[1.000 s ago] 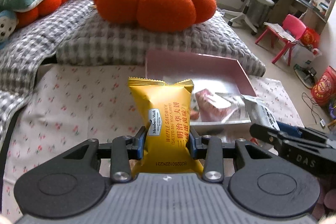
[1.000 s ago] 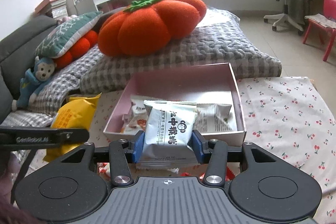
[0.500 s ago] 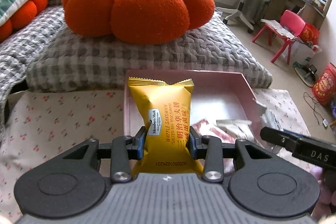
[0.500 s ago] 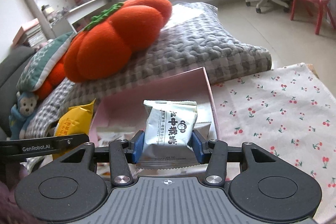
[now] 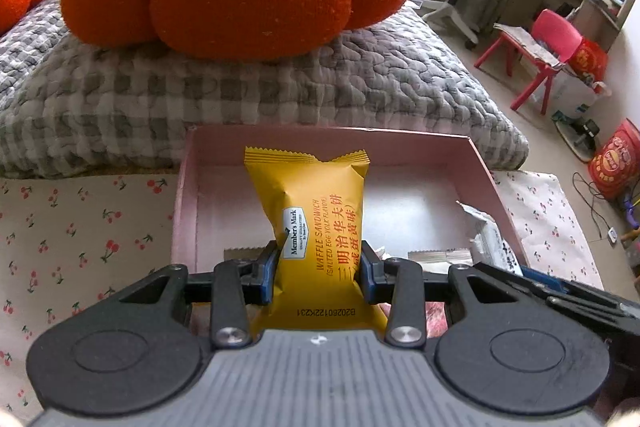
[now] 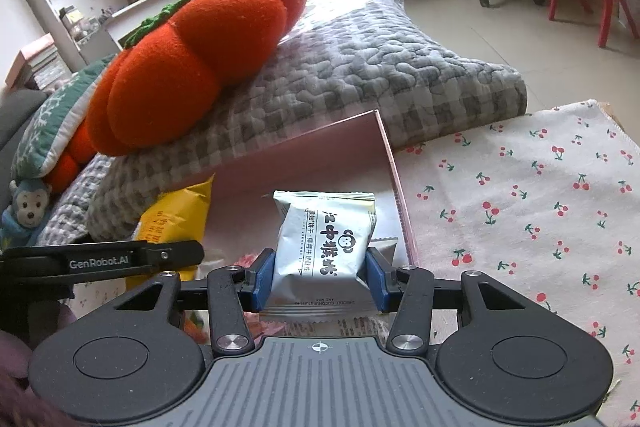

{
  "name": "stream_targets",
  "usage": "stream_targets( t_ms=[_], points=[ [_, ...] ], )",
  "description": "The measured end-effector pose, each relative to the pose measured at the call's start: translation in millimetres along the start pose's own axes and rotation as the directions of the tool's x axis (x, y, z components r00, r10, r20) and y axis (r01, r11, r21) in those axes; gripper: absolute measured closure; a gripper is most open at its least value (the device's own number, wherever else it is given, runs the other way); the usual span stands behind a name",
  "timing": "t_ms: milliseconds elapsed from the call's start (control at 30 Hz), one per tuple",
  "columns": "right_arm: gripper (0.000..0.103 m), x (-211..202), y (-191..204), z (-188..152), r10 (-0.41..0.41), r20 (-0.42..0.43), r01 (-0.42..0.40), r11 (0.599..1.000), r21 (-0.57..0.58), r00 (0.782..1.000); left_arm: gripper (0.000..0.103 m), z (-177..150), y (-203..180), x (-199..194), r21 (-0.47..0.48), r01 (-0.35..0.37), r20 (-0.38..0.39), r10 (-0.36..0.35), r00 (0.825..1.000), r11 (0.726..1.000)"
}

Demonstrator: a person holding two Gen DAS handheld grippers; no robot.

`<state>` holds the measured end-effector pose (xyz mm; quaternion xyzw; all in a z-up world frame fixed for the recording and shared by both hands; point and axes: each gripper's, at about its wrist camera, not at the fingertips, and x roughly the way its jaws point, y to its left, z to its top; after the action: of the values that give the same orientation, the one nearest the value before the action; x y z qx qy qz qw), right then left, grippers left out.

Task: Organize snacks
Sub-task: 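Carry both held snacks into the pink box and open both grippers, then move both tools back toward the remaining snacks on the sheet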

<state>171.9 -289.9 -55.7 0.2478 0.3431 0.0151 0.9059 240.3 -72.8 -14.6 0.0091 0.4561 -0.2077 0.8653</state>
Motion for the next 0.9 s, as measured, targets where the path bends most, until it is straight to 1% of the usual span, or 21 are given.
stream_targets(
  t_ms=[233,300,333,367,400,433,533,667,733,800,900],
  points=[
    [0.055,1,-2,3,-0.007,-0.009,0.007,1.0,0.02,1.0,0.067,4,-5,5,-0.007,-0.003,0.013,0.003,1.0,1.0],
    [0.054,0,-1,2,-0.009,-0.009,0.009,1.0,0.021,1.0,0.065,3,-7,3,0.002,0.011,0.022,-0.011,1.0,1.0],
    [0.054,0,-1,2,-0.012,-0.008,0.012,1.0,0.02,1.0,0.061,3,-8,2,0.006,0.013,0.031,-0.013,0.999,1.0],
    [0.053,-2,-1,2,-0.011,-0.002,0.011,1.0,0.021,1.0,0.049,2,-9,0,0.014,0.013,0.047,-0.013,0.999,1.0],
    [0.052,-3,-2,2,-0.009,0.0,0.009,1.0,0.026,1.0,0.043,2,-10,-2,0.018,0.013,0.058,-0.014,0.998,1.0],
    [0.046,-5,-3,2,-0.007,0.0,0.007,0.999,0.037,1.0,0.035,2,-10,-4,0.019,0.012,0.067,-0.014,0.998,1.0],
    [0.038,-10,-5,4,-0.008,0.007,0.008,0.998,0.059,1.0,0.031,1,-7,-9,0.013,0.005,0.072,-0.006,0.997,1.0],
    [0.032,-19,-3,6,-0.015,0.01,0.015,0.998,0.062,1.0,0.023,-4,-3,-18,0.0,-0.007,0.07,0.007,0.998,1.0],
    [0.028,-25,1,6,-0.019,0.011,0.018,0.999,0.048,1.0,0.022,-8,-2,-24,-0.008,-0.006,0.07,0.007,0.997,1.0],
    [0.027,-33,5,5,-0.023,0.016,0.023,0.999,0.03,1.0,0.019,-13,-3,-32,-0.006,-0.002,0.075,0.003,0.997,1.0],
    [0.023,-44,11,2,-0.034,0.014,0.034,0.999,0.009,0.999,0.015,-20,-6,-43,0.013,-0.019,0.08,0.018,0.997,1.0]
  ],
)
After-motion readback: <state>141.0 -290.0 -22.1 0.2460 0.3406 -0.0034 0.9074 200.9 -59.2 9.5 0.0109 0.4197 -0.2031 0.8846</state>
